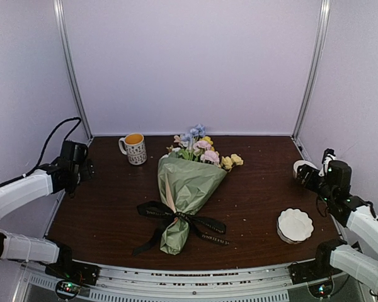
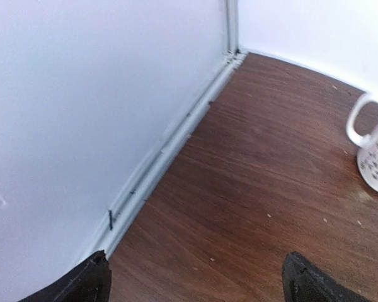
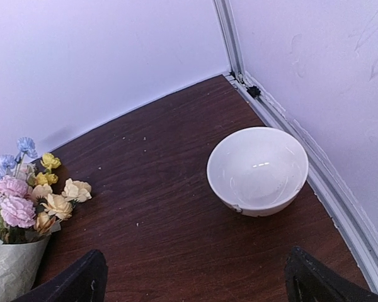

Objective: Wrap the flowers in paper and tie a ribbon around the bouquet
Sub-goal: Reset both arms

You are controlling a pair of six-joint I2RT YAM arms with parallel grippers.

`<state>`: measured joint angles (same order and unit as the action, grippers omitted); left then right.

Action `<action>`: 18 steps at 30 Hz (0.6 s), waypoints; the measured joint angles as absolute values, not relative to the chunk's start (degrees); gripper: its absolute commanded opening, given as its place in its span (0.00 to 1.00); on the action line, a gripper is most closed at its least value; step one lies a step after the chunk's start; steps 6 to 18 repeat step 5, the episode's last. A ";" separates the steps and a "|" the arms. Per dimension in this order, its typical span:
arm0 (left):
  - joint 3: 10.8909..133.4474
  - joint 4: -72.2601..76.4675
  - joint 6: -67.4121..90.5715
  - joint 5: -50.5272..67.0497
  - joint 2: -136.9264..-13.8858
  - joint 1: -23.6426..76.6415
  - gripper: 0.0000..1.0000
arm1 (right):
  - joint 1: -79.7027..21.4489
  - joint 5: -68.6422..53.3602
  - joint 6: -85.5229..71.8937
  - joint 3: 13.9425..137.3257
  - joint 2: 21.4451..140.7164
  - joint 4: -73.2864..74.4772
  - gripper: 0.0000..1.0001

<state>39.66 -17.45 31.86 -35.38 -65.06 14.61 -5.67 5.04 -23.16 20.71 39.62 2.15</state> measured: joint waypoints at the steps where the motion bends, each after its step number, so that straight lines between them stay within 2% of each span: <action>1: 39.66 -16.43 31.86 -38.76 -65.58 14.59 0.98 | -5.63 5.63 -23.11 20.93 40.18 2.24 1.00; 5: 39.40 -14.87 31.81 -45.23 -66.61 14.55 0.98 | -5.63 6.50 -22.57 21.91 42.26 3.09 1.00; 18: 39.40 -14.87 31.81 -45.23 -66.61 14.55 0.98 | -5.63 6.50 -22.57 21.91 42.26 3.09 1.00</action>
